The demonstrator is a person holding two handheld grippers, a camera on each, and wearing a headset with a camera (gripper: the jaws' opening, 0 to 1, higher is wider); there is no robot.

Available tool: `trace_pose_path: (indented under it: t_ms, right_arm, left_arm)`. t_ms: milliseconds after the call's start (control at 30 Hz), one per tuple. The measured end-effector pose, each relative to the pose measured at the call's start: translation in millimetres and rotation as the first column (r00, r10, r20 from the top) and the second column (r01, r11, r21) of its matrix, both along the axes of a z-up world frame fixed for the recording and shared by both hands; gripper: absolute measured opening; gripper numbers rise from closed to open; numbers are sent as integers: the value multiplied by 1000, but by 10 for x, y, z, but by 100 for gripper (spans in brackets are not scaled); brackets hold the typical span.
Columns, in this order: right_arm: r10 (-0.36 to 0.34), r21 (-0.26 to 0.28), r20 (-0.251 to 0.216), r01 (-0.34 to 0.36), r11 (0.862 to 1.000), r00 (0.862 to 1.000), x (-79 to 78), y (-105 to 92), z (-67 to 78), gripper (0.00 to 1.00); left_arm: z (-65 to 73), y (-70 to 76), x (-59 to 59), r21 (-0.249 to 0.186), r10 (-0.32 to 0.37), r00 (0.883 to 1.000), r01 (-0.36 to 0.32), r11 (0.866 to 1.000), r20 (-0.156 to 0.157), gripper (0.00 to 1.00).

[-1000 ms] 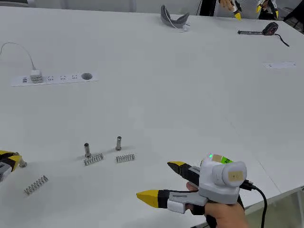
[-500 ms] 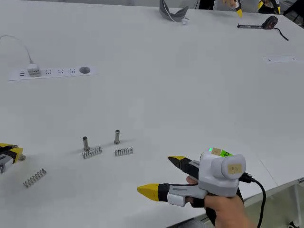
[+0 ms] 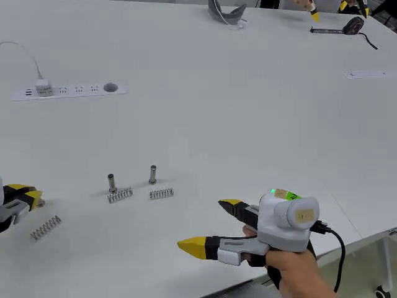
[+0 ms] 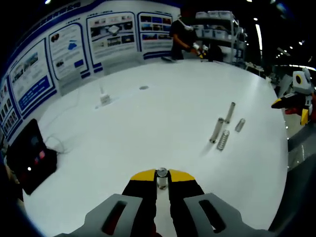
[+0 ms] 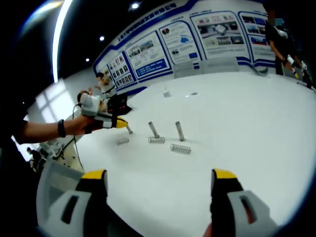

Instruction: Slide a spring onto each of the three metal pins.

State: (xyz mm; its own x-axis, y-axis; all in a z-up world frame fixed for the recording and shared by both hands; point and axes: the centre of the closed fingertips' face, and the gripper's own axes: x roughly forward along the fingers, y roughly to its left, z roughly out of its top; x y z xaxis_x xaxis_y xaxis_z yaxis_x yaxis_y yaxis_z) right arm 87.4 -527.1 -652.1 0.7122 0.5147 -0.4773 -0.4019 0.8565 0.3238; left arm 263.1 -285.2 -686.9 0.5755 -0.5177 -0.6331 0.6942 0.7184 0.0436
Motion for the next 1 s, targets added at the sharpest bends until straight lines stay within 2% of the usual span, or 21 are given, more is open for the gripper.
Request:
trace_pose_path:
  t_ms: [133, 333, 833, 1000]
  right_arm:
    - [-3, 0, 1, 3, 1000, 1000, 2, -4, -2, 88]
    - [-9, -1, 4, 9, 1000, 1000, 5, -18, 6, 88]
    - [-12, -9, 6, 12, 1000, 1000, -1, -29, 4, 88]
    - [-15, -8, 9, 15, 1000, 1000, 0, -41, 7, 88]
  left_arm:
    - [11, -84, -7, -2, -21, 1000, 21, 1000, 8, 8]
    - [0, -152, -30, -12, -42, 999, 42, 999, 0, 8]
    - [-28, -171, -63, -5, -54, 999, 54, 999, -3, 9]
    - [-34, -156, -67, -17, -50, 998, 50, 999, -26, 11]
